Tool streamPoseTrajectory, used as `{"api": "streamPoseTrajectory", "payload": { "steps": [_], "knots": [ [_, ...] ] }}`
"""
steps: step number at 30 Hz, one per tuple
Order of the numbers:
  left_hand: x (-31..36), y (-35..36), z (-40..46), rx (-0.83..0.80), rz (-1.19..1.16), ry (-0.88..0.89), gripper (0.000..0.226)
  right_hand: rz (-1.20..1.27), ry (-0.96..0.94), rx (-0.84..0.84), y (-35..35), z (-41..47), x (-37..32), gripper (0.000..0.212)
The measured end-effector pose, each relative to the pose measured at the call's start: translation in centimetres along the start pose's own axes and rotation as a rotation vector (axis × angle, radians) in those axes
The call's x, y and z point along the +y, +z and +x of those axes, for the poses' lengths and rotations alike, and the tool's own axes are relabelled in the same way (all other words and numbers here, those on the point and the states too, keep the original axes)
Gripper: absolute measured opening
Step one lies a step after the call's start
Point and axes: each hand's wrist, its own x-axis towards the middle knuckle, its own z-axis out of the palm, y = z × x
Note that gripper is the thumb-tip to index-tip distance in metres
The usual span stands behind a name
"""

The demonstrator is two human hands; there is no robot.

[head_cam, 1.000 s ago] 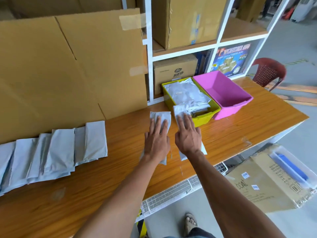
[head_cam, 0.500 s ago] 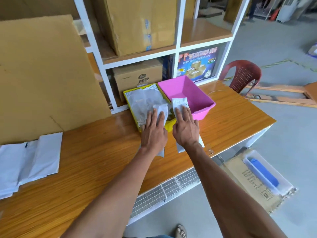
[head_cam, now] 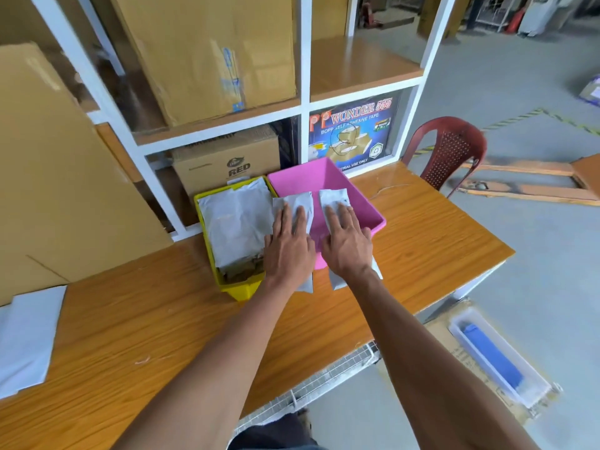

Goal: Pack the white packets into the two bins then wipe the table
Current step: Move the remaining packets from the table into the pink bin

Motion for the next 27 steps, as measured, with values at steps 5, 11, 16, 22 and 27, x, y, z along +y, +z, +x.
{"api": "streamPoseTrajectory", "payload": {
  "steps": [5,11,16,22,27],
  "knots": [
    [0.4,0.8,4.9,-0.01,-0.03,-0.033,0.067,-0.041,-0.011,-0.051,-0.5,5.3,0.6,0.073],
    [0.5,2.0,9.0,-0.027,-0.024,-0.066,0.068,-0.014,-0.018,-0.087,-0.3,10.2,1.4,0.072],
    [0.7,3.5,11.3,-0.044,-0.019,-0.123,0.068,-0.042,-0.056,-0.147,1.5,13.3,2.9,0.072],
    [1.9,4.7,14.3,-0.01,0.005,-0.249,0.067,-0.047,-0.161,-0.218,2.8,16.4,4.4,0.068],
    [3.0,6.4,16.6,0.024,0.035,-0.331,0.065,-0.03,-0.261,-0.237,3.4,18.9,5.4,0.067]
  ]
}}
